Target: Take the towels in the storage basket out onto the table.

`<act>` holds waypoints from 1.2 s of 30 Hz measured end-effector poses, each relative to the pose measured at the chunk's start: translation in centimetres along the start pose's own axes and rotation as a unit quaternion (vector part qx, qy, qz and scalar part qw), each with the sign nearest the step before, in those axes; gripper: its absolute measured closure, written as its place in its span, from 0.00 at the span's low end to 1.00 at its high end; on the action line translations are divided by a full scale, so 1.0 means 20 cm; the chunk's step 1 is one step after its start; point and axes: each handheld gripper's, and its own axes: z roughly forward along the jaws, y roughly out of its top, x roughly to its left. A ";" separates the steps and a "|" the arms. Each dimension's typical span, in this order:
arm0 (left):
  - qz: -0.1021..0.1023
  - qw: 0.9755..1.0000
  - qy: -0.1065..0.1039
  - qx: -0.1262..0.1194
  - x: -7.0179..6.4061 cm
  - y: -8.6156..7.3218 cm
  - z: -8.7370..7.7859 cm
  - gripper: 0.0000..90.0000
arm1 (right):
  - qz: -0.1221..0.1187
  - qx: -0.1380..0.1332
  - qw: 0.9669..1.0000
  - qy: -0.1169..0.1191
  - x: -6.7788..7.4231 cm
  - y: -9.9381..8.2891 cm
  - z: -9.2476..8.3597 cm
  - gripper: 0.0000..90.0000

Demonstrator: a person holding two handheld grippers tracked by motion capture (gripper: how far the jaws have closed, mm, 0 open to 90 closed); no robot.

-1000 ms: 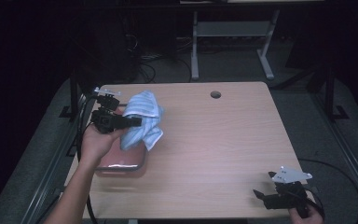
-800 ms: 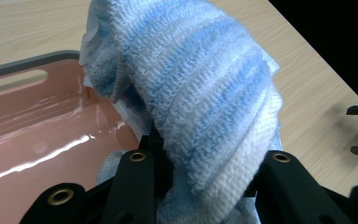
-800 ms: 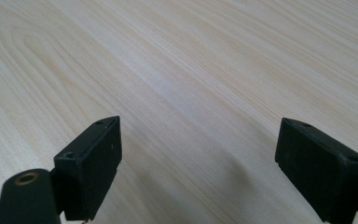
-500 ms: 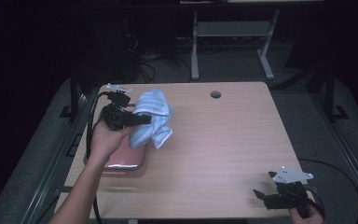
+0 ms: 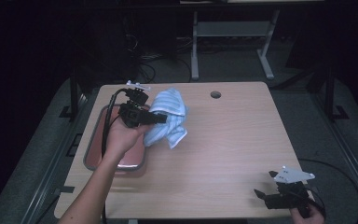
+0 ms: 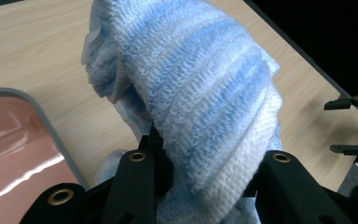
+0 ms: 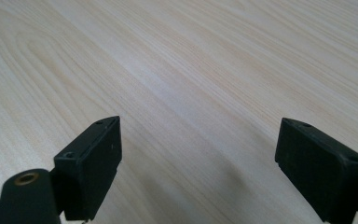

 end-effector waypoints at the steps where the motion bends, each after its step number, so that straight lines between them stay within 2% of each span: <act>1: 0.001 1.000 -0.003 0.001 -0.01 0.00 0.01 0.74 | 0.001 0.000 1.000 0.000 0.00 0.00 0.00 0.16; 15: 0.019 0.999 -0.024 0.024 -0.08 0.03 0.18 0.74 | 0.005 -0.001 1.000 0.002 0.00 0.00 0.00 0.16; 27: 0.017 0.999 -0.035 0.037 -0.12 0.05 0.34 0.74 | 0.002 -0.001 1.000 0.003 -0.01 0.00 0.00 0.16; 28: 0.022 0.998 -0.036 0.041 -0.12 0.05 0.35 0.74 | 0.003 -0.001 1.000 0.004 -0.01 0.00 0.00 0.16; 36: 0.026 0.998 -0.038 0.052 -0.14 0.06 0.43 0.74 | 0.003 -0.002 1.000 0.002 -0.01 0.00 0.00 0.16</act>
